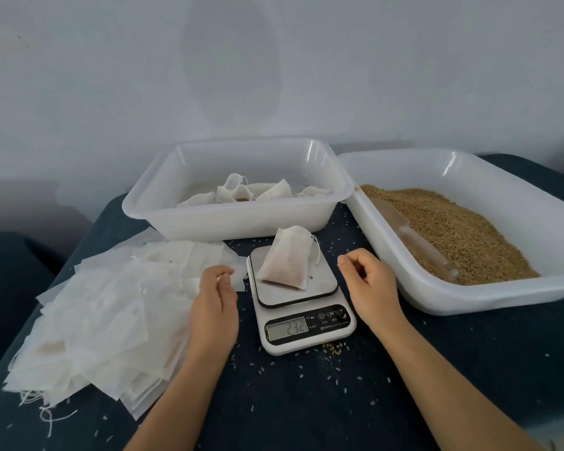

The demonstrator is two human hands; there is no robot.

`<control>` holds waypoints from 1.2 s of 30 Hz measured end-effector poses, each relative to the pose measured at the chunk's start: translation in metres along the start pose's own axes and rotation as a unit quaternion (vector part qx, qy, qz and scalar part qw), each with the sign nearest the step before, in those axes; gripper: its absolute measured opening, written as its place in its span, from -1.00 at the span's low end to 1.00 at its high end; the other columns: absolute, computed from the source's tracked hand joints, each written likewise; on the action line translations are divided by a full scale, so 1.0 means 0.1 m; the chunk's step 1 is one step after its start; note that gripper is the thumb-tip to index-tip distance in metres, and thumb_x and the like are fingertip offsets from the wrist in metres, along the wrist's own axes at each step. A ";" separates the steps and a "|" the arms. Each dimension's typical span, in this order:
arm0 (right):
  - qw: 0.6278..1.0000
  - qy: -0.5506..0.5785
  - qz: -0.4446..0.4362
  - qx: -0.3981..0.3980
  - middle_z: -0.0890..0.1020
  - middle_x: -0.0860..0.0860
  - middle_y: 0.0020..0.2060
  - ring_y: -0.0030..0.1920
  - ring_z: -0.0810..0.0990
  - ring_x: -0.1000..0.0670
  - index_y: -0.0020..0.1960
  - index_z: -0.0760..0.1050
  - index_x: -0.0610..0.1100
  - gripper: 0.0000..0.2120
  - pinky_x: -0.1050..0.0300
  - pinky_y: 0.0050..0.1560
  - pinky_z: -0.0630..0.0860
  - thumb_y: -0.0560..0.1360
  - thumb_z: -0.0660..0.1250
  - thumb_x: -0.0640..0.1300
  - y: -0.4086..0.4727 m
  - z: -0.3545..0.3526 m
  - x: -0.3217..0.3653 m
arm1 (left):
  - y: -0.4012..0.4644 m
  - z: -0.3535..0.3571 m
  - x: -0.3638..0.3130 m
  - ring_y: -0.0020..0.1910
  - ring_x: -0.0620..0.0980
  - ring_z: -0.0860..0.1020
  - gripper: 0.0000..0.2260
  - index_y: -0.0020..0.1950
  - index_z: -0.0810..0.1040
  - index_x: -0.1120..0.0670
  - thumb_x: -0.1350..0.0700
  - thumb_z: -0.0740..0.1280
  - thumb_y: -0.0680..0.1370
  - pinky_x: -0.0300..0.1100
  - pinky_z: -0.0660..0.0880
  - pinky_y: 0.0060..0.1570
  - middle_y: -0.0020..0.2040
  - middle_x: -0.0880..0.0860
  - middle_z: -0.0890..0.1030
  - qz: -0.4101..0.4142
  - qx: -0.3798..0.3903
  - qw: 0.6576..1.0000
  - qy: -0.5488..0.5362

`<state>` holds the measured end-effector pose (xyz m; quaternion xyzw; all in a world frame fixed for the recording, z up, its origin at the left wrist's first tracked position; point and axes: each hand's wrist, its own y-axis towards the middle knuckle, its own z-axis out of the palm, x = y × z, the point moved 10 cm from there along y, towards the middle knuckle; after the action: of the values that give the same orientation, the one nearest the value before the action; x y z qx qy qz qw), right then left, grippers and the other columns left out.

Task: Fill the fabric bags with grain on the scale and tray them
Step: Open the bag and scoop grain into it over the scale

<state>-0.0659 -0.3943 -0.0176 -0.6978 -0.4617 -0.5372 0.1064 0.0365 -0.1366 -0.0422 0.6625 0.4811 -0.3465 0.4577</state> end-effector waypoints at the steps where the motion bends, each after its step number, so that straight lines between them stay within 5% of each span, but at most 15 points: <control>1: 1.000 -0.002 0.012 0.011 0.52 0.13 -0.34 -0.29 0.49 0.18 -0.10 0.49 0.03 -0.89 0.45 -0.24 0.37 0.54 0.29 -0.17 0.01 0.04 -0.03 | 0.00 -0.01 -0.01 -0.50 -0.18 0.38 -0.72 -0.06 0.30 -0.30 0.13 0.05 0.62 -0.35 0.34 -0.50 -0.46 -0.12 0.44 0.010 -0.004 1.000 0.001; 4: 0.998 -0.023 0.024 0.055 0.51 0.14 -0.04 -0.06 0.48 0.26 0.28 0.40 0.09 -0.64 0.45 -0.02 0.39 0.53 0.32 -0.16 0.06 0.21 0.00 | 0.03 -0.02 0.01 -0.42 -0.18 0.43 -0.66 0.19 0.26 -0.18 0.26 0.04 0.60 -0.30 0.39 -0.39 -0.26 -0.12 0.52 0.024 -0.012 1.000 0.003; 7: 0.985 -0.083 0.041 0.148 0.37 0.06 0.29 0.30 0.35 0.12 0.46 0.27 -0.01 -0.44 0.11 0.32 0.33 0.51 0.30 0.10 0.27 0.50 0.12 | 0.04 0.02 0.04 -0.41 -0.18 0.44 -0.62 0.26 0.23 -0.15 0.29 0.03 0.58 -0.21 0.40 -0.37 -0.18 -0.17 0.51 0.023 -0.002 1.000 0.007; 9: 0.973 -0.132 0.040 0.187 0.45 0.01 0.22 0.24 0.42 0.02 0.32 0.42 -0.05 -0.53 0.03 0.27 0.38 0.50 0.29 0.17 0.44 0.61 0.26 | 0.03 0.03 0.03 -0.42 -0.18 0.44 -0.62 0.23 0.22 -0.21 0.27 0.03 0.60 -0.23 0.39 -0.41 -0.15 -0.22 0.51 0.021 0.006 1.000 0.012; 12: 0.961 -0.135 0.031 0.239 0.53 0.11 -0.17 -0.14 0.52 0.09 -0.15 0.47 -0.01 -0.83 0.18 -0.18 0.44 0.50 0.35 0.07 0.60 0.74 0.46 | 0.03 0.04 0.05 -0.42 -0.17 0.44 -0.63 0.19 0.22 -0.25 0.24 0.03 0.61 -0.21 0.40 -0.41 -0.15 -0.25 0.51 0.011 0.013 1.000 0.013; 17: 0.939 -0.130 0.018 0.319 0.54 0.13 -0.22 -0.22 0.52 0.18 -0.21 0.45 0.02 -0.81 0.31 -0.31 0.35 0.41 0.48 -0.10 0.69 0.86 0.80 | 0.03 0.07 0.07 -0.37 -0.11 0.46 -0.67 0.18 0.28 -0.23 0.21 0.04 0.61 -0.20 0.38 -0.34 -0.16 -0.13 0.54 0.001 0.024 1.000 0.006; 22: 0.896 -0.226 0.003 0.383 0.54 0.14 -0.16 -0.16 0.55 0.12 -0.17 0.46 0.06 -0.74 0.22 -0.21 0.47 0.36 0.53 -0.16 0.79 0.88 1.10 | 0.03 0.08 0.11 -0.30 -0.12 0.48 -0.63 0.18 0.32 -0.20 0.26 0.05 0.59 -0.26 0.38 -0.30 -0.16 -0.15 0.55 -0.006 0.034 0.999 0.005; 27: 0.881 -0.344 -0.063 0.320 0.53 0.19 -0.18 -0.15 0.54 0.09 0.15 0.57 0.03 -0.63 0.19 -0.18 0.40 0.37 0.51 -0.12 1.35 0.59 1.70 | 0.02 0.10 0.10 -0.33 -0.12 0.48 -0.60 0.12 0.33 -0.27 0.27 0.05 0.59 -0.28 0.39 -0.31 -0.17 -0.14 0.55 -0.012 0.044 0.999 -0.008; 32: 0.881 -0.379 -0.059 0.275 0.66 0.01 -0.03 -0.01 0.62 -0.02 -0.01 0.62 -0.04 -0.85 0.21 -0.22 0.45 0.42 0.44 -0.18 1.99 0.51 1.78 | 0.03 0.14 0.14 -0.32 -0.12 0.48 -0.63 0.11 0.36 -0.25 0.26 0.06 0.60 -0.22 0.41 -0.29 -0.17 -0.14 0.55 -0.025 0.056 0.998 -0.016; 36: 0.885 -0.401 -0.063 0.229 0.66 -0.03 0.03 0.06 0.60 -0.04 0.08 0.63 -0.15 -0.80 0.17 -0.04 0.46 0.46 0.39 -0.22 2.39 0.66 1.45 | 0.04 0.14 0.11 -0.30 -0.07 0.49 -0.66 0.11 0.39 -0.16 0.29 0.07 0.59 -0.17 0.45 -0.21 -0.20 -0.08 0.56 -0.024 0.049 0.998 -0.026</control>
<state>0.1578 -0.4068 0.1617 -0.7793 -0.6182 -0.0962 0.0355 0.0434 -0.1464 -0.0557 0.6630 0.4672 -0.3979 0.4288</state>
